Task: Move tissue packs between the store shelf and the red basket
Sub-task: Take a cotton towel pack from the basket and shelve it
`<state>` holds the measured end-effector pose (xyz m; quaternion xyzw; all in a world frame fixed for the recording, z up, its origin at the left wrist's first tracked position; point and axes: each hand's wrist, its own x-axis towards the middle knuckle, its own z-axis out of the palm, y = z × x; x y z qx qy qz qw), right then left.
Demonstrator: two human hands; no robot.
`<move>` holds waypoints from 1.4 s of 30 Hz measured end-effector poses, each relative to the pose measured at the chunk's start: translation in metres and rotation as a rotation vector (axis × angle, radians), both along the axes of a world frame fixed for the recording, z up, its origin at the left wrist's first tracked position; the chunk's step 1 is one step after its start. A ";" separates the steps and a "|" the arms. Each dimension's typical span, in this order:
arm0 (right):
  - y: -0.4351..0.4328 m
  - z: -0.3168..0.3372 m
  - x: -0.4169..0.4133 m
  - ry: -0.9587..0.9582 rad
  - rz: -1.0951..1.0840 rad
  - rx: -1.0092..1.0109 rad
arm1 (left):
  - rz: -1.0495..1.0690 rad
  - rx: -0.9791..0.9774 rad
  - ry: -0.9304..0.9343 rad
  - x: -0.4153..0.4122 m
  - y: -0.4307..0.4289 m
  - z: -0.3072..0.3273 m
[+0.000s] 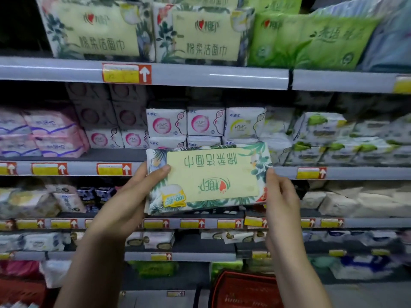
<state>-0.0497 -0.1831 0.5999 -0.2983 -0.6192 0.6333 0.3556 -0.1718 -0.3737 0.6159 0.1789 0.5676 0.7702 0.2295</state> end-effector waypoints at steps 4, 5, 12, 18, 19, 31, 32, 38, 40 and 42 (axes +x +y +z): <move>0.041 0.018 0.016 0.036 0.013 0.016 | 0.011 0.011 -0.019 0.005 0.036 0.010; 0.051 0.022 0.021 0.036 0.019 0.025 | 0.007 0.014 -0.022 0.008 0.045 0.011; 0.112 0.033 0.050 0.052 0.032 0.044 | 0.007 0.056 -0.037 0.037 0.108 0.022; 0.126 0.038 0.061 0.049 0.021 0.010 | 0.006 0.068 -0.020 0.048 0.129 0.031; 0.126 0.039 0.063 0.051 0.022 0.002 | 0.007 0.070 -0.036 0.048 0.130 0.032; 0.130 0.072 0.089 0.139 0.101 0.028 | 0.049 0.343 -0.248 0.066 0.152 0.032; 0.127 0.071 0.089 0.126 0.135 0.014 | 0.022 0.395 -0.264 0.072 0.156 0.035; 0.097 0.072 0.081 0.007 0.488 -0.085 | 0.024 0.612 -0.287 0.085 0.172 0.038; 0.086 0.074 0.077 0.004 0.567 -0.111 | 0.064 0.647 -0.250 0.092 0.178 0.038; 0.079 0.076 0.074 0.010 0.607 -0.110 | 0.109 0.686 -0.210 0.101 0.185 0.038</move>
